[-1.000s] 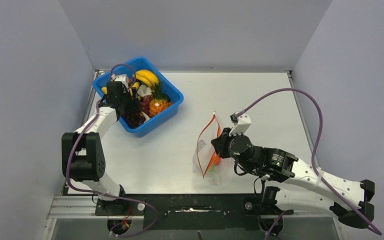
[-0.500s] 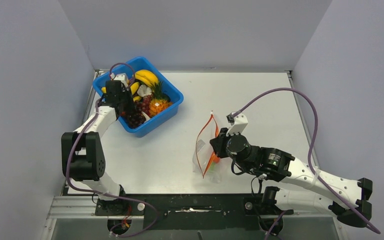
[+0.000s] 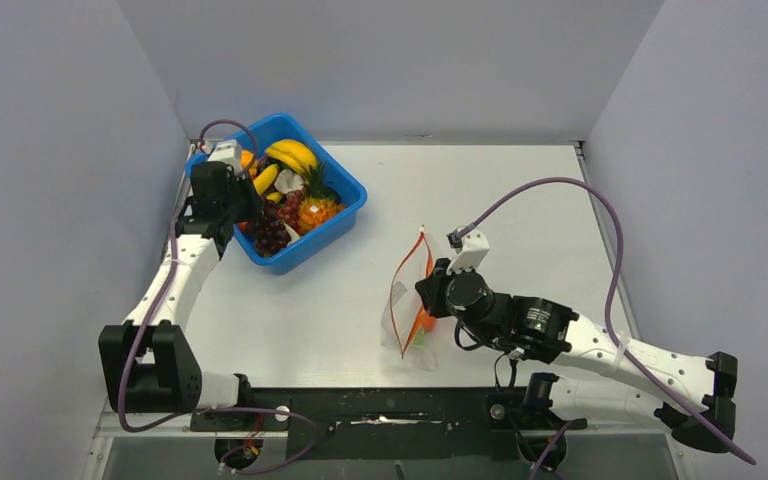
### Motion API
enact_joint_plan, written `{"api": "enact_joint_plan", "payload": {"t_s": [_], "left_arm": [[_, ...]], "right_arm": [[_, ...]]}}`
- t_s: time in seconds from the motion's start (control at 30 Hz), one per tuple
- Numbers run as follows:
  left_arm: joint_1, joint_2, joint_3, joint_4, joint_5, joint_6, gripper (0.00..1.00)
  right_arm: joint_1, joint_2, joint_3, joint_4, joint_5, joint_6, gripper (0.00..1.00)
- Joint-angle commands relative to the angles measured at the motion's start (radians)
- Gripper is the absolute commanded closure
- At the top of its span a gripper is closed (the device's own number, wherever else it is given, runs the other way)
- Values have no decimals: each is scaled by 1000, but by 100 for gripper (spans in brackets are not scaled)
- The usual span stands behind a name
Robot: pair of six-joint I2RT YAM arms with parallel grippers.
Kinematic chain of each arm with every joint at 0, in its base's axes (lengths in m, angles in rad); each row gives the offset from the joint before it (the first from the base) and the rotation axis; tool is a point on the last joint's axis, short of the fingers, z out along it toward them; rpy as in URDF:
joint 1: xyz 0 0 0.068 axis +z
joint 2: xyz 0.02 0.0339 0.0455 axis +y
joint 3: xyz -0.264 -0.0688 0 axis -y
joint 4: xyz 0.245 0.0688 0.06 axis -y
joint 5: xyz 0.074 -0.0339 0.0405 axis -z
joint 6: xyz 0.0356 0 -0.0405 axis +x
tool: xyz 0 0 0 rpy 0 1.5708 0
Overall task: Place the food in the zip-top bag and seal the zipper
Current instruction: Pick up the fake fruit from the bin.
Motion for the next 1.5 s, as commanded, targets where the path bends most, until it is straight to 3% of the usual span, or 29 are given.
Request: {"api": "enact_joint_plan", "payload": {"t_s": [0.0, 0.47, 0.87, 1.47], "left_arm": [[-5, -103, -9, 26, 57, -29, 87], [-46, -315, 16, -34, 173, -46, 89], [-243, -439, 3, -73, 214, -100, 89], [-349, -607, -134, 193, 402, -380, 92]], "right_arm": [[-8, 18, 34, 63, 22, 9, 100], [-20, 97, 74, 111, -2, 1, 100], [-25, 176, 114, 169, -36, -12, 100], [-36, 256, 131, 268, -107, -10, 100]]}}
